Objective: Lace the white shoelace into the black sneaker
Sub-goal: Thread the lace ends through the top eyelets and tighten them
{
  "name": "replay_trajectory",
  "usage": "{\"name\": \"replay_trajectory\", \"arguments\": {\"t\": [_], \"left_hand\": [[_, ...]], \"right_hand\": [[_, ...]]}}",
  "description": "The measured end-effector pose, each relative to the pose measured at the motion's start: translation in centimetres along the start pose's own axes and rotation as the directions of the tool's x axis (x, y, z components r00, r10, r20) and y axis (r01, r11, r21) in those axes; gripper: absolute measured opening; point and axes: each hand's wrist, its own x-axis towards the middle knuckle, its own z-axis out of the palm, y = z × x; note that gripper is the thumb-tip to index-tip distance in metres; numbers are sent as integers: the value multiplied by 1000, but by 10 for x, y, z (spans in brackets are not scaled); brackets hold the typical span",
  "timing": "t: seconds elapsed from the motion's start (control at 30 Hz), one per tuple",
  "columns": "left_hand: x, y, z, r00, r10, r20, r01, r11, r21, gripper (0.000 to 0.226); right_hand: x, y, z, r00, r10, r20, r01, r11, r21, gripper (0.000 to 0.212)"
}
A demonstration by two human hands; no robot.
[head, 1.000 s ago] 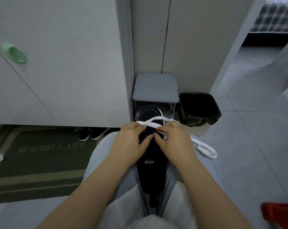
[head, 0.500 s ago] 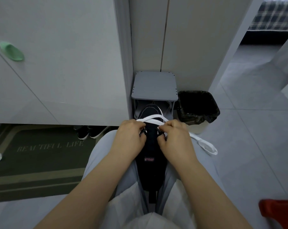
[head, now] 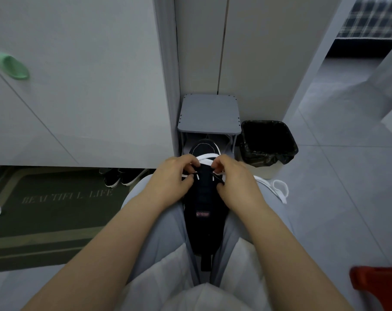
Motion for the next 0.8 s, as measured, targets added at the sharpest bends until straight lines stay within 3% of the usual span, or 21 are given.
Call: {"name": "replay_trajectory", "arguments": {"t": [0.17,0.43,0.53,0.67,0.8], "left_hand": [[3,0,-5,992,94,89,-100,992,71,20],[9,-2,-5,987,102,126,-121,980,155,26],[14,0,-6,982,100,158,-135,966,223,23],[25,7,-4,960,73,270,-164,929,332,25],[27,7,-2,960,60,274,-148,939,311,21]], "right_hand": [[13,-3,-4,992,-60,115,74,990,-123,33],[19,1,-5,978,-190,84,204,955,-214,15],[21,2,-5,966,-233,112,256,927,-276,17],[28,-2,-9,939,-223,260,317,853,-414,23],[32,1,-8,924,-255,283,359,833,-421,19]]}}
